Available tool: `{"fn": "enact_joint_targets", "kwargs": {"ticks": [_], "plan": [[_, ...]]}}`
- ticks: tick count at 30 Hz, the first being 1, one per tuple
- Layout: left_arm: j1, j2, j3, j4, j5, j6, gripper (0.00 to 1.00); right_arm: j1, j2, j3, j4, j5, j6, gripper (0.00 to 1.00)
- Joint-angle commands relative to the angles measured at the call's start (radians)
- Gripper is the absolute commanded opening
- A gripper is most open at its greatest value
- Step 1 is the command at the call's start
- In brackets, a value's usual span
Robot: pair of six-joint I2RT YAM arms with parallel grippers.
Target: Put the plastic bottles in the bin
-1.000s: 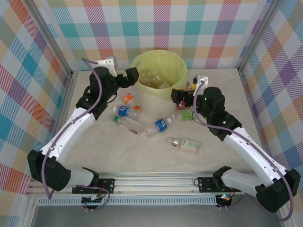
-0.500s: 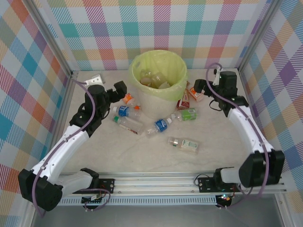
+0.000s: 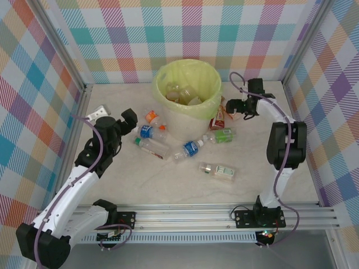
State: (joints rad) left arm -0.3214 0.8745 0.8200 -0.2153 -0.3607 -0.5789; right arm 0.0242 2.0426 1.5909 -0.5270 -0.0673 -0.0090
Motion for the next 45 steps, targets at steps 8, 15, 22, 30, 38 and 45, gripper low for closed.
{"fn": "enact_joint_targets", "kwargs": {"ticks": [8,15,22,30,38,45], "plan": [[0.041,-0.031,-0.036,-0.021,-0.003,-0.051,1.0,-0.001,0.25,0.338,-0.185,-0.073,-0.124,0.97],[0.05,-0.037,-0.045,-0.026,-0.015,-0.058,1.0,0.008,0.347,0.444,-0.273,-0.083,-0.104,0.95],[0.059,0.009,-0.046,0.0,0.005,-0.073,1.0,0.023,0.383,0.466,-0.257,0.022,0.007,0.85],[0.062,0.073,-0.024,0.004,0.044,-0.082,1.0,0.023,0.298,0.361,-0.15,0.012,0.055,0.69],[0.093,0.11,-0.026,0.021,0.105,-0.116,1.0,0.023,0.17,0.233,-0.042,0.019,0.084,0.65],[0.107,0.119,-0.034,0.014,0.126,-0.128,1.0,0.023,0.058,0.115,0.059,0.028,0.111,0.58]]}}
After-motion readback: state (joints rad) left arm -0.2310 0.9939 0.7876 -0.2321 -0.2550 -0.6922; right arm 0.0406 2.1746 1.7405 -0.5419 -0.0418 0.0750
